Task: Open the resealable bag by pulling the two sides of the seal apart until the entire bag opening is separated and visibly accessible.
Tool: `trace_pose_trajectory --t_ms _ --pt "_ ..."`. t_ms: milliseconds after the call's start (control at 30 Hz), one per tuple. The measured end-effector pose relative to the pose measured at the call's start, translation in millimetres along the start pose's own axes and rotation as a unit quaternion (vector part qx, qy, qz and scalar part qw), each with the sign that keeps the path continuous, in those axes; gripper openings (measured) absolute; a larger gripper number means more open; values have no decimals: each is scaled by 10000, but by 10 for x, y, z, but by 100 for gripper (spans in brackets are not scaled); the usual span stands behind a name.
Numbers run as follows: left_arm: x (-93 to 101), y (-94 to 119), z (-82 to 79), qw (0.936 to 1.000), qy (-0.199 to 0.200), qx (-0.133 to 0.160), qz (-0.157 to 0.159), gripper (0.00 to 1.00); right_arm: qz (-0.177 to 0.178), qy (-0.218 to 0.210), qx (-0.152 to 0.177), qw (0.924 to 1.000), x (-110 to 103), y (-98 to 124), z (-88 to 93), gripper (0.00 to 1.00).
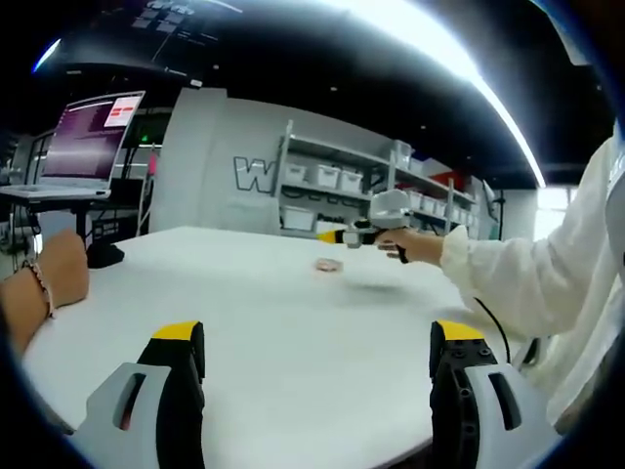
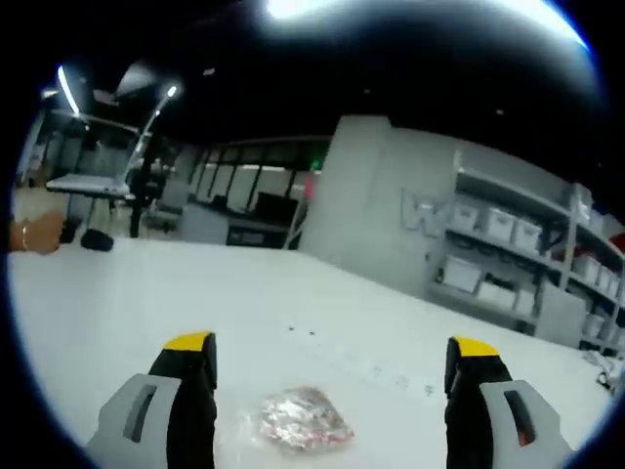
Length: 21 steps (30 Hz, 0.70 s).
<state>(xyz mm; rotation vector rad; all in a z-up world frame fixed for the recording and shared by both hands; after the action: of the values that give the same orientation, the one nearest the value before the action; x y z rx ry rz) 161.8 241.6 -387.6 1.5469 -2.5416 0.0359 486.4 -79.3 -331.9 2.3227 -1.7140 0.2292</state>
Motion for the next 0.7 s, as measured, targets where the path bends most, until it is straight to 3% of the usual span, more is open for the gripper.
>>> trace_pose_trajectory --t_ms 333,700 --pt "-2 -4 -6 10000 30 6 17 94 9 -55 -199 9998 16 5 -9 98" --pt "2 -35 8 10000 48 -20 55 94 -21 -65 -90 9999 65 177 -127 95"
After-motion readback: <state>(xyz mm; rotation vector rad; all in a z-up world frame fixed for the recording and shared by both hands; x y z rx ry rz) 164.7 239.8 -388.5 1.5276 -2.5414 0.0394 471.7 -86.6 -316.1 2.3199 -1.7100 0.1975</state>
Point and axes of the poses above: the point that each gripper's makers call its tool centre point, and the gripper's own axes: y roughly backward along the fingers, x roughly to its right, z roughly out of its underside, the point moved 10 cm from there along y, roughly backward along the fingers, and after that the axes turned 1 degree about -x, right-handed, at the moved point
